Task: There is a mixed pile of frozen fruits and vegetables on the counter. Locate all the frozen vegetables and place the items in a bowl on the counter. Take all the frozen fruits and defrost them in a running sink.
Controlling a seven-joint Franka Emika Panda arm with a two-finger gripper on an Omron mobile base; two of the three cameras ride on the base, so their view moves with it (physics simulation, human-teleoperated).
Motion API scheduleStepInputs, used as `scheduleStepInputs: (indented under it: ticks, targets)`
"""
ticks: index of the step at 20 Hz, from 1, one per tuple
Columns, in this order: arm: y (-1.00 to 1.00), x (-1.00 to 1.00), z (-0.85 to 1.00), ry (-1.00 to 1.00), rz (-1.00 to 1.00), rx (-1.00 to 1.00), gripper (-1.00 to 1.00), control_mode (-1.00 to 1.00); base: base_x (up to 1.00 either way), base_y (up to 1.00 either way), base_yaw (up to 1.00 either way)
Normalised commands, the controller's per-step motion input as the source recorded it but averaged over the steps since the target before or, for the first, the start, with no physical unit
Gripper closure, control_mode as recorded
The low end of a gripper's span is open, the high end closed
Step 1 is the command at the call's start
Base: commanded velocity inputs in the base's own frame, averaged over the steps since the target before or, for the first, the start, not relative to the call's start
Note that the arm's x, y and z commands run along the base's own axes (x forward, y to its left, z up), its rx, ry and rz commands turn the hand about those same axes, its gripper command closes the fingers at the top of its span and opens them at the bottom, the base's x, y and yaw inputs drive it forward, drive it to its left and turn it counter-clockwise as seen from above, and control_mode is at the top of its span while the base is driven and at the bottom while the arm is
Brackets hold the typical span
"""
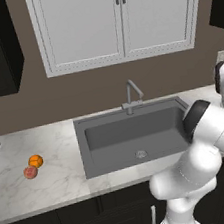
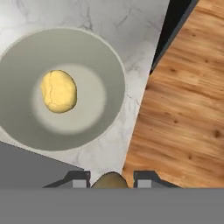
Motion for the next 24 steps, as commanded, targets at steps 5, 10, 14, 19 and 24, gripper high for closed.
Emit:
scheduleStepInputs:
  ticks: [5,10,14,19,24]
  targets:
    - [-0.18,0.33,-0.11,0.06,0.07,-0.07,1.0,-1.0,0.0,0.0,0.0]
    - [-0.51,0.33,0.01,0.05,0.0,0.21,1.0,-1.0,0.0,0.0,0.0]
    - [-0.52,0.48,0.04,0.17,0.0,0.22,1.0,-1.0,0.0,0.0,0.0]
    - [-0.3,0.32,0.0,0.08,0.0,0.06,1.0,-1.0,0.0,0.0,0.0]
    - [-0.08,0.0,-0.25,0.0,0.0,0.01,1.0,-1.0,0.0,0.0,0.0]
